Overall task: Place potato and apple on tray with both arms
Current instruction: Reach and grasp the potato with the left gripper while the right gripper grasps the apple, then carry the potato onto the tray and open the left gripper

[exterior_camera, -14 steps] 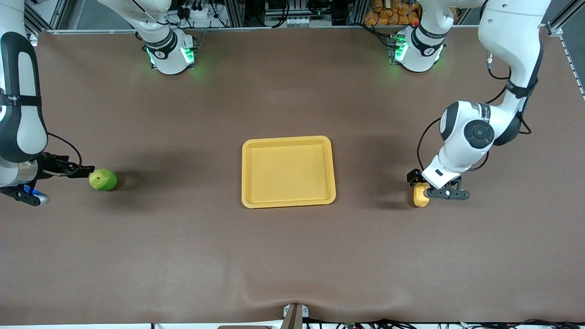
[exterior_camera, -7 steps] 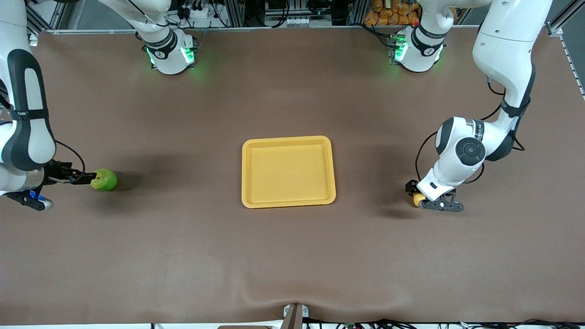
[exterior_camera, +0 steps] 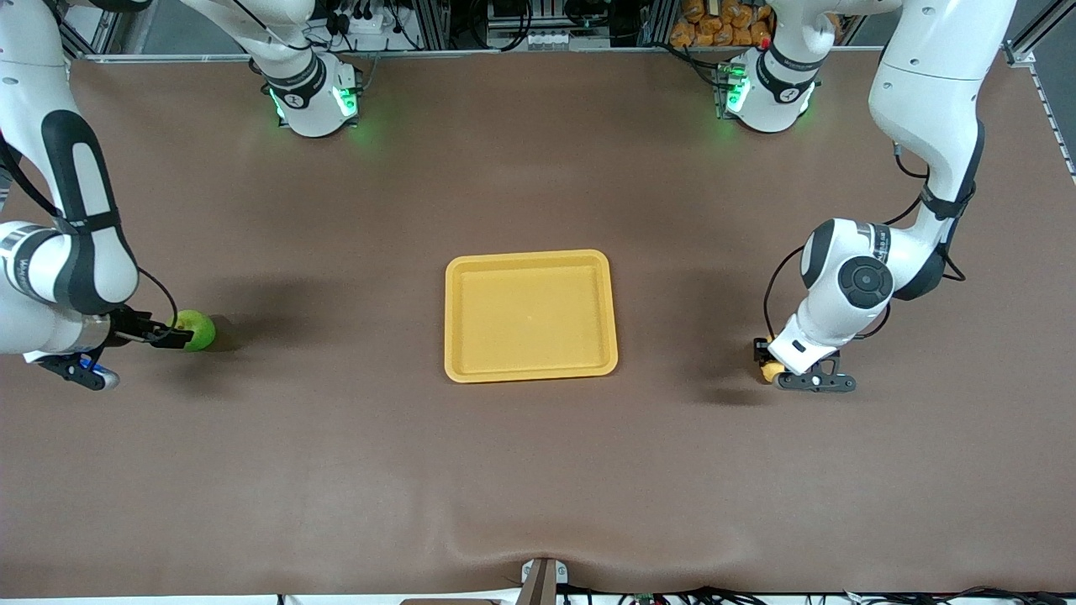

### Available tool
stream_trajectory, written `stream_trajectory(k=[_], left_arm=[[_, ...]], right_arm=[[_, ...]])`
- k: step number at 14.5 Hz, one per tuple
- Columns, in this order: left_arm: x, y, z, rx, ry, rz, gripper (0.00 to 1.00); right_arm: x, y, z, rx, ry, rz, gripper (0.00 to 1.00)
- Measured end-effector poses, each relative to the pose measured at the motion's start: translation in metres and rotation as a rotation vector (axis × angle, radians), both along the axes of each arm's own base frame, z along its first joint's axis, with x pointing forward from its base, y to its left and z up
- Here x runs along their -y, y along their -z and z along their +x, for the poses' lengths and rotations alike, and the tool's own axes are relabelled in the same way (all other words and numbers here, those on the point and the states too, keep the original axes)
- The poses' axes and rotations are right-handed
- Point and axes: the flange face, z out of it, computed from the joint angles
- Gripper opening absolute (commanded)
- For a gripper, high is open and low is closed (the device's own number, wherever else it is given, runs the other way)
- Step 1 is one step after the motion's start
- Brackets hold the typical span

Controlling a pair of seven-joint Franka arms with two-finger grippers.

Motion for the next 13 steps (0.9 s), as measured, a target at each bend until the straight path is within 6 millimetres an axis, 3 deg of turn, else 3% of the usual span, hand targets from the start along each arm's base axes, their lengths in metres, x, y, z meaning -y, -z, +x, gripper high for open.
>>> stream_trajectory(k=[2, 6, 10, 11, 13], left_arm=[[-0.003, -0.012, 0.005, 0.018, -0.071, -0.007, 0.00], [0.000, -0.048, 0.006, 0.026, -0.231, -0.018, 0.00], [0.035, -0.075, 0.001, 0.050, -0.372, -0.067, 0.00], [0.050, -0.078, -0.003, 0.046, -0.405, -0.081, 0.00], [0.082, -0.083, -0.012, 0.036, -0.474, -0.111, 0.00]], right_arm=[[0.000, 0.015, -0.005, 0.014, 0.000, -0.004, 1.00], [-0.001, 0.023, -0.007, 0.026, -0.001, -0.008, 1.00], [-0.002, 0.035, -0.012, 0.043, -0.003, -0.013, 1.00], [-0.003, 0.039, -0.014, 0.050, -0.003, -0.015, 0.83], [-0.004, 0.043, -0.017, 0.049, -0.009, -0.013, 0.27]])
